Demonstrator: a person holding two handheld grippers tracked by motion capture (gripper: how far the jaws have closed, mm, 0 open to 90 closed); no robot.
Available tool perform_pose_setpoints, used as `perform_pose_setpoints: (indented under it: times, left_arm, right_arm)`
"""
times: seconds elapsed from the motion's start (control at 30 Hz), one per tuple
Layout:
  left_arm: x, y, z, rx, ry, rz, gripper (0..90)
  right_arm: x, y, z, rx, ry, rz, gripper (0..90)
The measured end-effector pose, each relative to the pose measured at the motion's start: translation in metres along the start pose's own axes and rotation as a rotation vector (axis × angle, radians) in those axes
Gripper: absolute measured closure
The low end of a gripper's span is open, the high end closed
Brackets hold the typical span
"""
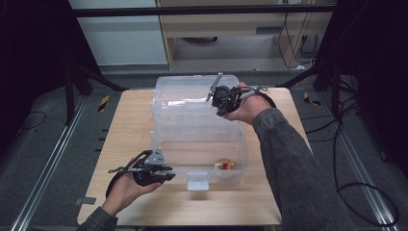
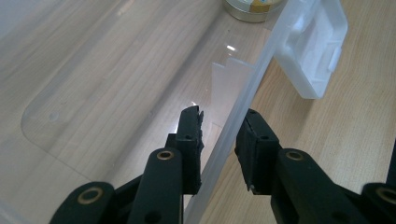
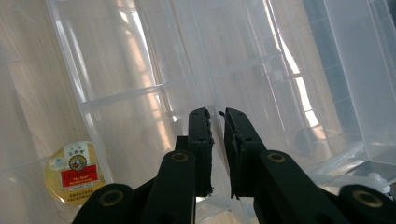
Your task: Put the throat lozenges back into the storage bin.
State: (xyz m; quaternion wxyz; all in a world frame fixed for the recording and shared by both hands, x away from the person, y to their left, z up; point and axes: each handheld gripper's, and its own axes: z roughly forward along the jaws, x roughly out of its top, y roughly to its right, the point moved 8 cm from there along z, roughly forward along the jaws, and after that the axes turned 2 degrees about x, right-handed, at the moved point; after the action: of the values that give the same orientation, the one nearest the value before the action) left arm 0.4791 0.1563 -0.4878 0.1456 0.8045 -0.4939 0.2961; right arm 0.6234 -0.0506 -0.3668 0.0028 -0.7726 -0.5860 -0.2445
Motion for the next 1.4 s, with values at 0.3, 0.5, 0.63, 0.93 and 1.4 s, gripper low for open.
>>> perform_pose_setpoints:
  times: [0.3,0.5,0.63,0.93,1.4]
  left_arm:
    - [0.002,-0.002,0.002,0.005,0.007,-0.002,70.6]
    - [0.002,-0.002,0.002,0.003,0.01,-0.004,70.6]
    - [0.002,-0.002,0.002,0.002,0.011,-0.005,70.6]
    - [0.002,-0.002,0.003,0.001,0.015,-0.006,70.6]
    - [0.002,-0.002,0.003,0.002,0.018,-0.004,70.5]
  right_arm:
    - [0.002,0.005,0.003,-0.001,0.008,0.023,80.7]
    - [0.003,0.001,0.0,0.0,0.014,0.004,81.6]
    - [0.003,-0.001,-0.001,0.001,0.018,0.005,81.8]
    - [0.0,-0.01,-0.007,-0.009,0.043,0.01,81.8]
    - [-0.003,-0.021,-0.013,-0.005,0.079,0.016,81.6]
